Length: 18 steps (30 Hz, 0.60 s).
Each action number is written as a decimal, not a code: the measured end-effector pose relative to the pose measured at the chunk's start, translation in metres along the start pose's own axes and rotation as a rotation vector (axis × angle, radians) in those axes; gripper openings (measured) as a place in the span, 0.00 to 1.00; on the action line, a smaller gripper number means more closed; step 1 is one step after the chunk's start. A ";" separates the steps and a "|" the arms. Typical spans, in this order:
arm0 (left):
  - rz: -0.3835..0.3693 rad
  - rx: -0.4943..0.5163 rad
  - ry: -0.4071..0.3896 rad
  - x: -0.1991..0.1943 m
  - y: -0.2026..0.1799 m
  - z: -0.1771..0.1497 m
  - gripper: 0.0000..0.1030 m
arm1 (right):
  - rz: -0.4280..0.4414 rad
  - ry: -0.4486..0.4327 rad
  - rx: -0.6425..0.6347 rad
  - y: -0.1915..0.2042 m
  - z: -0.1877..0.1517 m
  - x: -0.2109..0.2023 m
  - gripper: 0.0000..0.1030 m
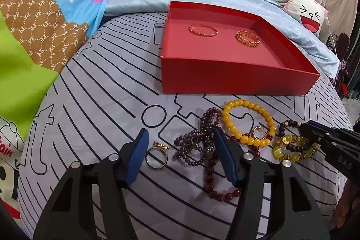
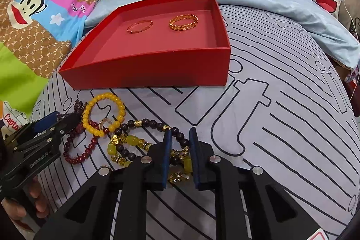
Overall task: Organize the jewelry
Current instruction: 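Grasp the black-and-gold bead bracelet with the right tool while the left tool grasps the dark purple beaded strand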
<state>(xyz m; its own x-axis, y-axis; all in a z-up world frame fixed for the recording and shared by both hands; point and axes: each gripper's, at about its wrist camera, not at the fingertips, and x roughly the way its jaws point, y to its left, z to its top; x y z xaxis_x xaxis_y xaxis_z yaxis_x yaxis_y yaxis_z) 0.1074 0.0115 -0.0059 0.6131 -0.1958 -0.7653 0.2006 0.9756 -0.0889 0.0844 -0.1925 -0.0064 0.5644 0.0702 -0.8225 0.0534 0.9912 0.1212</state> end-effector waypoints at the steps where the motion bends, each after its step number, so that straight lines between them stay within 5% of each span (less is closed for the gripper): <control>1: -0.003 0.003 0.000 0.000 -0.001 0.000 0.50 | 0.003 0.000 0.000 0.000 0.000 0.000 0.11; 8: -0.053 0.006 0.011 -0.001 -0.005 0.001 0.18 | 0.021 -0.002 0.020 -0.002 0.000 -0.003 0.07; 18: -0.065 0.009 0.011 -0.012 -0.012 -0.001 0.11 | 0.037 -0.045 0.026 -0.002 0.006 -0.024 0.07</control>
<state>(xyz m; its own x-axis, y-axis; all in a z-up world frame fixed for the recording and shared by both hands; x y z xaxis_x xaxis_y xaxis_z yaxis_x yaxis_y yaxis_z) 0.0964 0.0020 0.0037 0.5904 -0.2580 -0.7648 0.2471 0.9598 -0.1330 0.0754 -0.1965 0.0160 0.6029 0.1006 -0.7914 0.0528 0.9848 0.1654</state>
